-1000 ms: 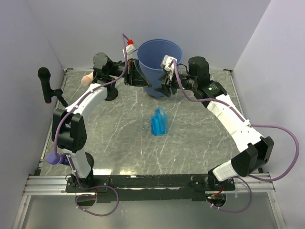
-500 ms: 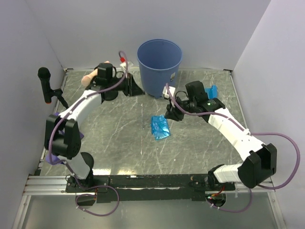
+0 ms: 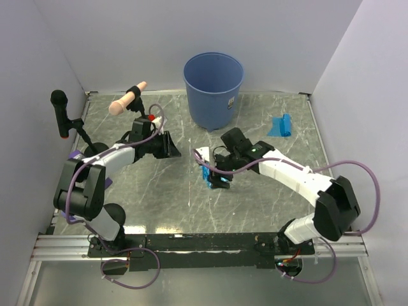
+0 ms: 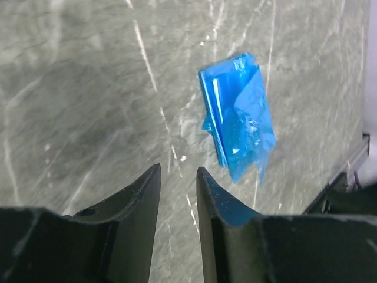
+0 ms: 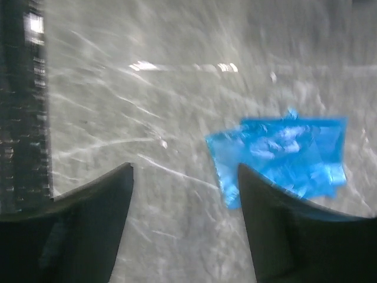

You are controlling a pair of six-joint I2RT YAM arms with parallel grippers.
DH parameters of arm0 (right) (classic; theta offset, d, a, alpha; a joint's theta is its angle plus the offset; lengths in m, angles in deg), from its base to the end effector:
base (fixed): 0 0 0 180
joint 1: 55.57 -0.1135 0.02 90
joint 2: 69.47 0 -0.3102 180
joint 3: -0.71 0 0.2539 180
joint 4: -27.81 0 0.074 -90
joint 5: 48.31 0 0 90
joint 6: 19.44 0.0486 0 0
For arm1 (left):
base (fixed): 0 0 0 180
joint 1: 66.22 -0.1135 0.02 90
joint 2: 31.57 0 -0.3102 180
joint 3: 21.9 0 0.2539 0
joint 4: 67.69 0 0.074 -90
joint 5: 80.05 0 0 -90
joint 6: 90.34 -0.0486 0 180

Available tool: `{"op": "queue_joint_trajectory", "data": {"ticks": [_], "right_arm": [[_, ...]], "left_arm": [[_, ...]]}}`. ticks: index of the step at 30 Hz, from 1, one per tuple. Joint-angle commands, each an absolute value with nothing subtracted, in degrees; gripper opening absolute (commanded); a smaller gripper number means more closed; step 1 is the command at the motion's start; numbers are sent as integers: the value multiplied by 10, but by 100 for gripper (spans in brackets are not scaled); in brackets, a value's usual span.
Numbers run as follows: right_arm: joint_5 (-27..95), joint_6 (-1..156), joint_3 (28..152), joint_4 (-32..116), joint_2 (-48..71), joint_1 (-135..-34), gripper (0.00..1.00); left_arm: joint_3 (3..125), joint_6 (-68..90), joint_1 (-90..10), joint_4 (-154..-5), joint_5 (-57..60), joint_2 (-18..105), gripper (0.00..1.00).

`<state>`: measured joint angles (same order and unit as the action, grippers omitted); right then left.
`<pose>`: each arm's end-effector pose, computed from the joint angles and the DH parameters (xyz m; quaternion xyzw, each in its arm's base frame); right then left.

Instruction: Put the trash bags into the trash bin

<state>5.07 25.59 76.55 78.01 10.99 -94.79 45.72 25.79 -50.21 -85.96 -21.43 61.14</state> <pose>0.2038 0.2038 0.3066 -0.6771 0.6079 0.2847 0.3016 0.3281 -0.1205 0.2364 0.0287 0.8901 -0.3688 0.2664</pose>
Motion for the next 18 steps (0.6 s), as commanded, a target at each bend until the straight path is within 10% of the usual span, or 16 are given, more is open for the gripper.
{"op": "queue_joint_trajectory", "data": {"ticks": [1,12,15,18], "right_arm": [[157,352,755,672,155,-949,99],[281,420,802,614,316,-961,94],[298,397,824,617,336,-960,78],[293,380,844,636,351,-953,37]], "left_arm": [[436,288,-500,-819,-155,557,37],[410,281,-505,-818,-140,510,38],[411,280,-506,-818,-141,514,38],[413,281,-507,-802,-157,522,38]]}}
